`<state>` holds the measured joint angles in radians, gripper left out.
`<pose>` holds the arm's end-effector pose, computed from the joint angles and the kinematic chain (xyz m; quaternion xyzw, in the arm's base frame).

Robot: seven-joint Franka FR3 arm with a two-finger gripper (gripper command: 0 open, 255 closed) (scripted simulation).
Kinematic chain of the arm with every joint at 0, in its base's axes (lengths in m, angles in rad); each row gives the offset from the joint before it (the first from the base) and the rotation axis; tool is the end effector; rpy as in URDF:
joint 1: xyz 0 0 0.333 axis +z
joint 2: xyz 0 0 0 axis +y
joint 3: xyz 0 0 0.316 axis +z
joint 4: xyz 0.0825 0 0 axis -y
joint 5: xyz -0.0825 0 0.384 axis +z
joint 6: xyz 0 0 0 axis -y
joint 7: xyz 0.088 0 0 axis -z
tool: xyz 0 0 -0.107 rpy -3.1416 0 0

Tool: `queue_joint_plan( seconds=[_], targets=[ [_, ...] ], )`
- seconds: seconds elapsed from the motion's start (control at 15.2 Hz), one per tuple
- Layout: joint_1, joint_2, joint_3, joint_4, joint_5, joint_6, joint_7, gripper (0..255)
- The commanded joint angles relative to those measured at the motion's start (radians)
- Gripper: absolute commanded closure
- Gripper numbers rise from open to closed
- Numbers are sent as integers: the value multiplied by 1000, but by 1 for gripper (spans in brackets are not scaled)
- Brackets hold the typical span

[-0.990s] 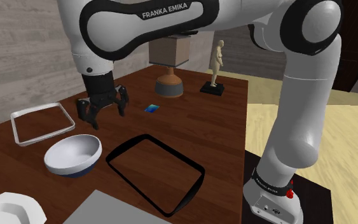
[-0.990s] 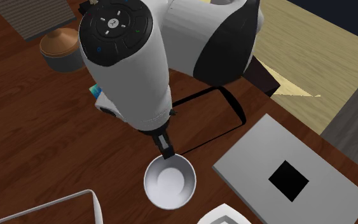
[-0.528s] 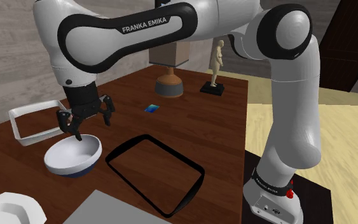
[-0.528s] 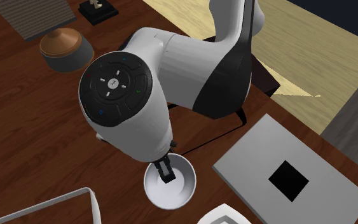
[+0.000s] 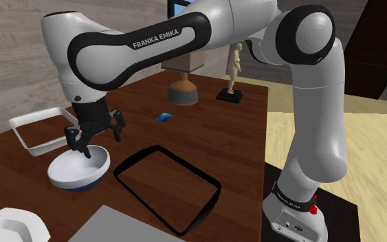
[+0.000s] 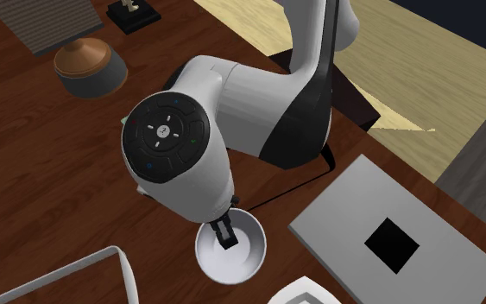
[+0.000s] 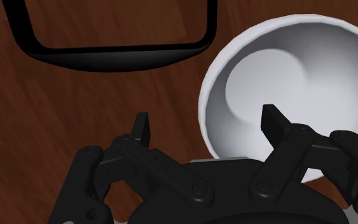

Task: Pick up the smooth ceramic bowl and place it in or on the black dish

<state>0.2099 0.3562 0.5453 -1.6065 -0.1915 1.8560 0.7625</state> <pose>0.5060 0.4029 0.4422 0.9996 0.0143 -0.0192 0.0180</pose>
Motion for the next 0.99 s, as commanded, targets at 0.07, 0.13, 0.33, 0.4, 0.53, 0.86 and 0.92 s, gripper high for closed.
queue_joint_plan(
  seconds=[0.07, 0.13, 0.33, 0.4, 0.53, 0.86, 0.92],
  targets=[
    [0, 0, 0, 0, 0, 1, 0, 0],
    [0, 0, 0, 0, 0, 0, 0, 0],
    [0, 0, 0, 0, 0, 0, 0, 255],
    [0, 0, 0, 0, 0, 0, 0, 255],
    [0, 0, 0, 0, 0, 0, 0, 255],
    [0, -2, 1, 10, 2, -12, -1, 255],
    [1, -5, 2, 20, 4, -24, -3, 255]
  ],
)
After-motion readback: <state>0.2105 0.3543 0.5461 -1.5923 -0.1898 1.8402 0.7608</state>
